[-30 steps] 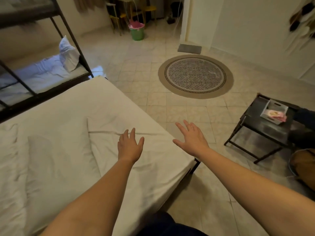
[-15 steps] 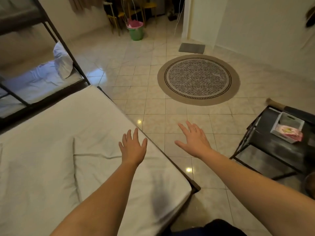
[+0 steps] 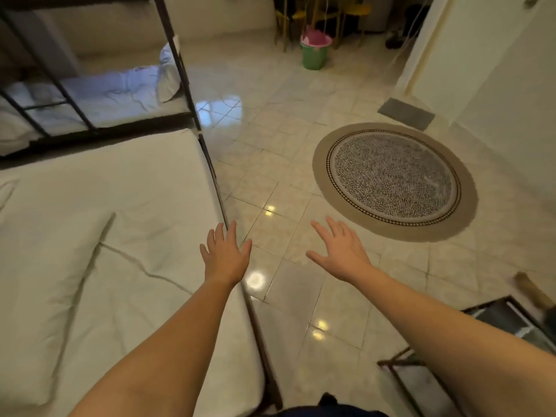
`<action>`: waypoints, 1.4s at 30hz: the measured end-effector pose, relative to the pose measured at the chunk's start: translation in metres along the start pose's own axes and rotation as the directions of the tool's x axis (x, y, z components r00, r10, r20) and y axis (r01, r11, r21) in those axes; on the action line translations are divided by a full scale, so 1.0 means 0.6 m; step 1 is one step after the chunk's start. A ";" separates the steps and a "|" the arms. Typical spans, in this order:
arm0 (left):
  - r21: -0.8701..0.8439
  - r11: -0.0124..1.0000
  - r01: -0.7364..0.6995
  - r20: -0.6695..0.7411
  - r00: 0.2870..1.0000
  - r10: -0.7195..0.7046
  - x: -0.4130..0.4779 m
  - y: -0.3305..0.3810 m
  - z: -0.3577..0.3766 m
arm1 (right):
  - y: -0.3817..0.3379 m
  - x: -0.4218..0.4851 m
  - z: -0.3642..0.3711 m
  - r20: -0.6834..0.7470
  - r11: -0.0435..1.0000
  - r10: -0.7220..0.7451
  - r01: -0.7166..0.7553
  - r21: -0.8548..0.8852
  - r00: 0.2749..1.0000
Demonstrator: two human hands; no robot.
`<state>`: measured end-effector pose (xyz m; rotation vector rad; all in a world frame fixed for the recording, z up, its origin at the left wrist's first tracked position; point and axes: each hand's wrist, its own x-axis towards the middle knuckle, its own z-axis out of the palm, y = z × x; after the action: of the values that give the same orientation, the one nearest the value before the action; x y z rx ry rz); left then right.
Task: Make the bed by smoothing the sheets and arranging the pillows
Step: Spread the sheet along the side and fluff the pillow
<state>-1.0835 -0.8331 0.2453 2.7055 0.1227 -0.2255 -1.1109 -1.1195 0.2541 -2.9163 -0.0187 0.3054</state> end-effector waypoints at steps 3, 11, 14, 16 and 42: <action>-0.068 0.996 0.065 -0.031 0.997 -0.067 0.027 0.077 0.014 | 0.062 0.070 -0.052 -0.017 0.999 -0.047 0.047 -0.024 0.999; -0.098 0.988 0.123 -0.057 0.990 -0.129 0.119 0.153 0.004 | 0.117 0.204 -0.108 -0.007 0.991 -0.128 0.128 -0.039 0.992; -0.088 0.986 0.145 -0.050 0.987 -0.150 0.168 0.148 0.003 | 0.111 0.265 -0.117 -0.009 0.987 -0.157 0.157 -0.040 0.988; -0.081 0.984 0.160 -0.034 0.986 -0.163 0.215 0.142 0.000 | 0.105 0.313 -0.124 -0.015 0.984 -0.174 0.173 -0.042 0.985; -0.093 0.917 0.388 -0.162 0.903 -0.399 1.151 0.072 -0.201 | -0.112 1.370 -0.274 0.034 0.899 -0.430 0.431 -0.071 0.902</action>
<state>-0.3826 -0.7865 0.2493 2.6121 0.7229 -0.0935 -0.2719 -1.0593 0.2582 -2.8771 -0.6844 0.2565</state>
